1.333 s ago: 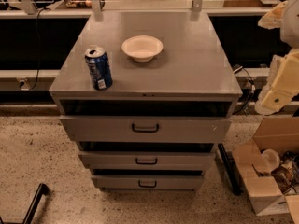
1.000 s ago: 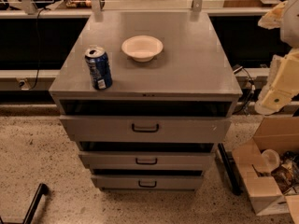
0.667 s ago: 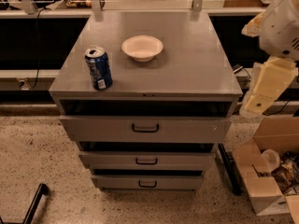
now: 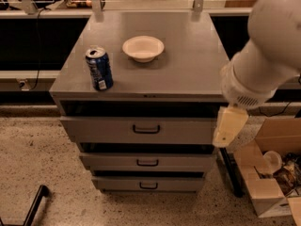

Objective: Open top drawer

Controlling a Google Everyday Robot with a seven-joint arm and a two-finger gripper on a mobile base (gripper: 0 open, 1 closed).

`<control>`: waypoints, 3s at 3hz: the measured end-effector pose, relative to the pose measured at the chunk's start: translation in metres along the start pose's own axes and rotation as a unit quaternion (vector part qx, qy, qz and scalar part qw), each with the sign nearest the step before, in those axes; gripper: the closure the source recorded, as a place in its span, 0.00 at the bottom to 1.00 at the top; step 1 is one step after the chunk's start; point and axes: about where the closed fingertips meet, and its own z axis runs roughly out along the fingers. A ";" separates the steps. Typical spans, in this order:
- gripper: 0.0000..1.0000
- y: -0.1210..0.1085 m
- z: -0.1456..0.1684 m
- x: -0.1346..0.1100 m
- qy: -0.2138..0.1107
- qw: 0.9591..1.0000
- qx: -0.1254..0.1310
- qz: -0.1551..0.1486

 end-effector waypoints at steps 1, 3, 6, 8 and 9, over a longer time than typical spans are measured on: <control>0.00 0.006 0.024 0.024 -0.030 0.999 0.027 0.014; 0.00 -0.005 0.021 0.011 -0.062 0.997 0.055 -0.002; 0.00 0.056 0.120 -0.009 -0.121 0.991 -0.030 -0.054; 0.00 0.063 0.177 -0.027 -0.135 0.988 -0.052 -0.045; 0.00 0.049 0.193 -0.033 -0.144 0.988 -0.043 -0.042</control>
Offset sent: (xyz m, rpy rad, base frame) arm -0.0018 -0.0198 -0.0263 0.0383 -0.0529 -0.0202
